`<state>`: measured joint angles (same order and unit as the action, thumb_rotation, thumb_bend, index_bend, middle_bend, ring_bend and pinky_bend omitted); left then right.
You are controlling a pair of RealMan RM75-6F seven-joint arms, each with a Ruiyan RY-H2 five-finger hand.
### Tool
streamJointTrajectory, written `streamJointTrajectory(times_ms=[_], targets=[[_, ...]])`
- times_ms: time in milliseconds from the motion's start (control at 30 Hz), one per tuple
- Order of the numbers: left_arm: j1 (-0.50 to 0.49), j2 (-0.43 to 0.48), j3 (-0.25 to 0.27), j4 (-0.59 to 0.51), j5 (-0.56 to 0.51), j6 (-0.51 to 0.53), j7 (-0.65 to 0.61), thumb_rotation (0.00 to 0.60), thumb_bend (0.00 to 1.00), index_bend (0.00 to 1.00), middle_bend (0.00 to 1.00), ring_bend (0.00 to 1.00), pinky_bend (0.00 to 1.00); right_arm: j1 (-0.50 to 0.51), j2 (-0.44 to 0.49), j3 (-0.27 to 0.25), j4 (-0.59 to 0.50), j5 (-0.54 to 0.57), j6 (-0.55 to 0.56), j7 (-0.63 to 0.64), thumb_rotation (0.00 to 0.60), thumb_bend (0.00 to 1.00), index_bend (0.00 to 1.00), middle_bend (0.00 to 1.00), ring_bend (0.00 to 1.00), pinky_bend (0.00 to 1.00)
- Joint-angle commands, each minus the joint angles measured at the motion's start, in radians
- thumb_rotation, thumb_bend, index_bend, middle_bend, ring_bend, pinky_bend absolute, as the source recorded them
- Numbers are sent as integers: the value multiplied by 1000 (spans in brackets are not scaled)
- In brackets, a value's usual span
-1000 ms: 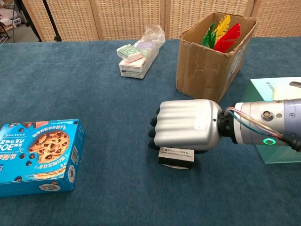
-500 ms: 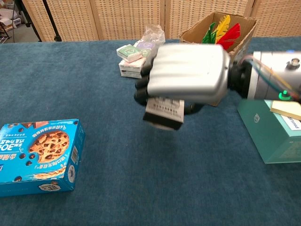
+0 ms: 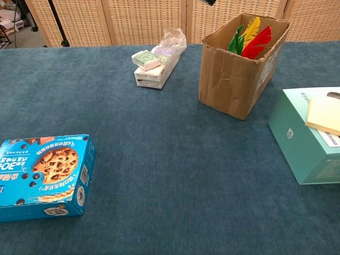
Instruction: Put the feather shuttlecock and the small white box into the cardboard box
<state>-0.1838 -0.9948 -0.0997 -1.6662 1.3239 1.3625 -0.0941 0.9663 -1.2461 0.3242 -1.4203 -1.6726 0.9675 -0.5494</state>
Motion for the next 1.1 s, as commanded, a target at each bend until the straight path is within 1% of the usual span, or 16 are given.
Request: streamJointTrajectory(times_ms=[33,100,167,300,400,600,667,767,900,967,1000,1067,1100], targets=[[0,-3,-1,-2,0,0,7,600,0,0,0,0,10,19,-22,10,138,59,-18,28,600,724,582,547,449,495],[-1,-6,0,-3,0,-2,19,600,0,0,0,0,10,28,-60,11,231,95,-28,41,600,723,582,544,449,495],[-3,-10,-1,-4,-2,-6,30,600,0,0,0,0,10,36,-106,8,355,144,-58,33,600,722,582,543,449,495],[-3,-16,-7,-2,-19,-9,45,600,0,0,0,0,10,36,-160,-27,478,163,-72,60,600,722,582,543,449,495],[-5,-17,-10,-1,-28,-16,49,600,0,0,0,0,10,36,-183,-57,535,154,-74,79,600,723,582,543,449,495],[-7,-20,-16,3,-45,-28,52,600,0,0,0,0,10,40,-217,-132,628,100,-68,105,600,722,582,543,449,495],[-10,-20,-18,3,-49,-34,54,600,0,0,0,0,10,42,-226,-176,657,59,-62,99,600,723,582,543,449,495],[-12,-21,-19,1,-48,-37,57,600,0,0,0,0,10,45,-235,-223,682,16,-53,106,600,723,582,543,449,495],[-14,-22,-18,1,-48,-44,60,600,0,0,0,0,10,46,-247,-254,690,-16,-23,127,600,716,582,543,449,496],[-15,-22,-18,1,-49,-47,61,600,0,0,0,0,10,47,-250,-261,691,-25,-9,137,600,687,582,534,449,495],[-15,-22,-18,1,-49,-48,61,600,0,0,0,0,10,49,-251,-263,692,-28,-4,138,600,648,561,504,438,495],[-15,-23,-19,2,-49,-49,62,600,0,0,0,0,10,54,-249,-266,682,-28,-10,136,600,492,390,367,346,465],[-15,-23,-19,2,-49,-48,62,600,0,0,0,0,10,53,-246,-261,671,-16,-19,129,600,321,221,228,227,396]])
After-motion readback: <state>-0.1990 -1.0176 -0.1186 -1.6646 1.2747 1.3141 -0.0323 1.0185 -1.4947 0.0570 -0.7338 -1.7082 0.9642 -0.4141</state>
